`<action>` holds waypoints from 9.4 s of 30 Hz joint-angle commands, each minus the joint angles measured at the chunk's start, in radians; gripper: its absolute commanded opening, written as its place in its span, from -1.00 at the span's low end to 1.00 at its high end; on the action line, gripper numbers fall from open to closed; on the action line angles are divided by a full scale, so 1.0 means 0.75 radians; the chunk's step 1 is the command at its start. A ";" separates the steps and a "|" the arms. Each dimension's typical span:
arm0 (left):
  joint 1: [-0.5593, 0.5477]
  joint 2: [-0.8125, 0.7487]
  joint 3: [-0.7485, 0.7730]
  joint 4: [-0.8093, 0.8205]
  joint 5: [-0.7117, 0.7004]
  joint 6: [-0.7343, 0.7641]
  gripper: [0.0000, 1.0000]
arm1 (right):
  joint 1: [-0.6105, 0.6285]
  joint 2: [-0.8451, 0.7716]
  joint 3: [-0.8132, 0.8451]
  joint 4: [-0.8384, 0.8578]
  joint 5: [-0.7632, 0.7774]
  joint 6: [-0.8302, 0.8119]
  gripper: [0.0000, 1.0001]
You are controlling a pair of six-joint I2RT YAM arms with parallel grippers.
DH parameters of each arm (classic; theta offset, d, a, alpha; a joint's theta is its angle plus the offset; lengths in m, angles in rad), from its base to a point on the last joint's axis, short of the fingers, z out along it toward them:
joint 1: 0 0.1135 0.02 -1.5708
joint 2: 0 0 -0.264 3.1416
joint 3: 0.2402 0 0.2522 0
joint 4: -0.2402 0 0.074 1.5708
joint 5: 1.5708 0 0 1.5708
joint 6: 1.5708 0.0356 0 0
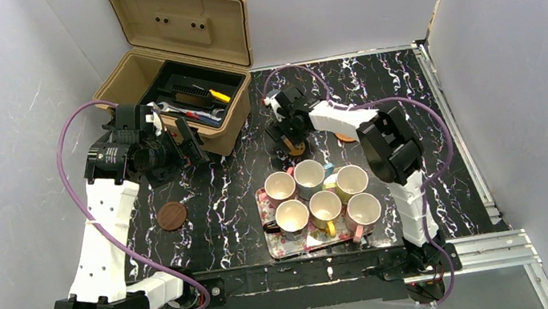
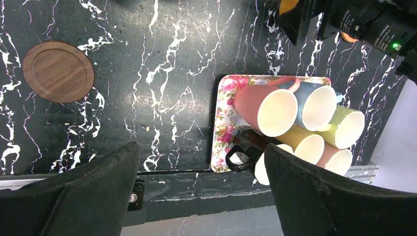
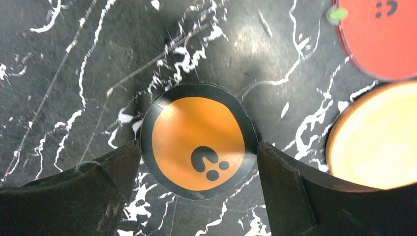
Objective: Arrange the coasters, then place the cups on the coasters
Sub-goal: Move the coaster to the center of the board.
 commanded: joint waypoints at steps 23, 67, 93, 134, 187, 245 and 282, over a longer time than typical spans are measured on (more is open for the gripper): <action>0.006 -0.001 -0.039 0.047 0.030 0.011 0.93 | -0.245 -0.304 -0.622 -0.180 0.324 0.240 0.75; 0.008 0.050 -0.037 0.148 0.090 0.012 0.93 | -0.690 -0.665 -0.485 -0.174 0.487 0.432 0.97; 0.008 -0.014 -0.046 0.093 0.073 0.006 0.93 | -1.023 -0.248 -0.104 -0.130 0.549 0.451 0.97; 0.008 -0.026 -0.057 0.092 0.051 0.006 0.93 | -1.205 -0.250 -0.327 -0.102 0.352 0.430 0.97; 0.005 -0.016 -0.063 0.257 0.031 -0.017 0.89 | -1.250 -0.984 -0.799 -0.035 -0.020 0.432 0.97; -0.008 -0.264 -0.245 0.195 -0.053 -0.018 0.92 | -1.469 -0.332 -0.471 0.061 0.134 0.544 0.97; -0.008 -0.091 -0.148 0.210 -0.013 0.027 0.94 | -1.289 -0.264 -0.519 -0.074 0.287 0.495 0.93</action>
